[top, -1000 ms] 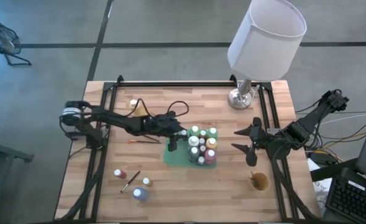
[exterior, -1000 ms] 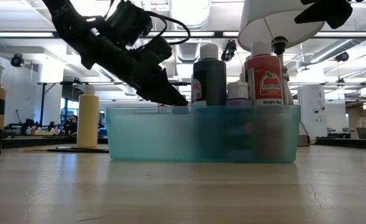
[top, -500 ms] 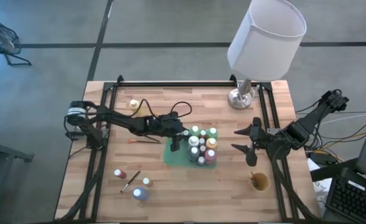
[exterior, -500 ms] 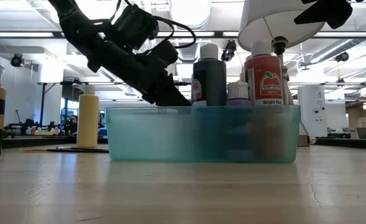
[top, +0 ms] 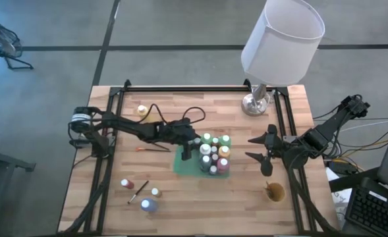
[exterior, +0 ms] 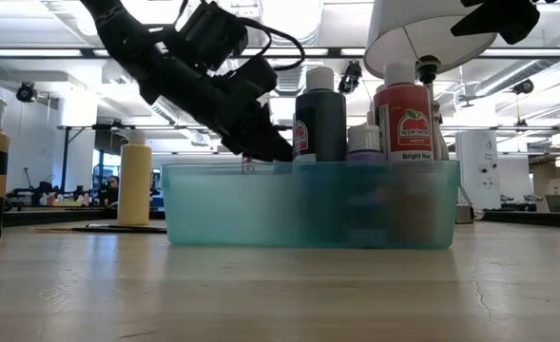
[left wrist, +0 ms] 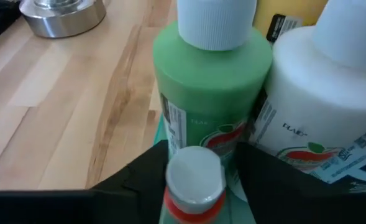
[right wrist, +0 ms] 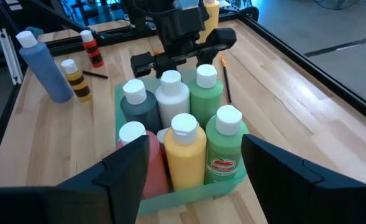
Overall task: Pick & Place Paint Supplies
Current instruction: Put the orange paint bottle into the green bin, then put the red paint bottle into the green bin
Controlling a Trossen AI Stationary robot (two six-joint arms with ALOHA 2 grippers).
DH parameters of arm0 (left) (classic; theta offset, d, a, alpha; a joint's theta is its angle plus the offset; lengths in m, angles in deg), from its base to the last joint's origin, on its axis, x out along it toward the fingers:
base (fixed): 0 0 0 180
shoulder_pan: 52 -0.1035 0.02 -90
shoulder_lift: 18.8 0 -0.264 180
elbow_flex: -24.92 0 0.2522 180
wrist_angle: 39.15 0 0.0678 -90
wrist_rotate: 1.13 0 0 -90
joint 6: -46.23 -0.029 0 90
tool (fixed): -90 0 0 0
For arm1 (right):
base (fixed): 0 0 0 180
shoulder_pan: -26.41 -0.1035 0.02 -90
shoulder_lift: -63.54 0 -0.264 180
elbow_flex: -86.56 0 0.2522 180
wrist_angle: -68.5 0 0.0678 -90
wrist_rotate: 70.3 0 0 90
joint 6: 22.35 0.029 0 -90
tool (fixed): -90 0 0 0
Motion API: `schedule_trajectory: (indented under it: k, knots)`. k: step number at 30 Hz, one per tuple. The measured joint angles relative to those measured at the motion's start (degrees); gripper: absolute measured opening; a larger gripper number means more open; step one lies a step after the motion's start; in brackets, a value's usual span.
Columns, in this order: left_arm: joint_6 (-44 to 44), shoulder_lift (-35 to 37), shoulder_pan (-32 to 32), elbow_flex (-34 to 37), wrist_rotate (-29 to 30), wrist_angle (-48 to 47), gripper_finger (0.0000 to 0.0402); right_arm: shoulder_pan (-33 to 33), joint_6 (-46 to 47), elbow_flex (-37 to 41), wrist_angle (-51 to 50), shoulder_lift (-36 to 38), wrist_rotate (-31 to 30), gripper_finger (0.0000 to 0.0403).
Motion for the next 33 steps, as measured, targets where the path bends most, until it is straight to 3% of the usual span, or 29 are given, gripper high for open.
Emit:
schedule_trajectory:
  k: [5,11,16,22,28,33]
  knots:
    - [-2.2,0.3,0.0,-3.9,0.0,-8.9,0.0230,0.0,0.0,0.0,0.0,0.0,0.0,0.0265]
    - [-4.4,4.2,0.0,-11.6,0.0,-27.7,0.0236,0.0,0.0,0.0,0.0,0.0,0.0,0.0277]
    - [-4.5,10.2,0.0,-17.1,0.0,-41.0,0.0234,0.0,0.1,0.3,0.0,0.0,0.0,0.0276]
    - [-0.8,20.5,1.8,-18.1,0.2,-47.6,0.0234,0.0,0.3,0.8,0.0,0.0,0.2,0.0255]
    - [2.6,29.4,8.0,-18.1,1.3,-54.4,0.0233,0.0,0.4,1.0,0.1,0.0,0.2,0.0242]
    - [7.8,34.1,18.4,-18.1,12.4,-63.0,0.0233,0.0,0.8,1.0,0.2,0.0,0.2,0.0249]
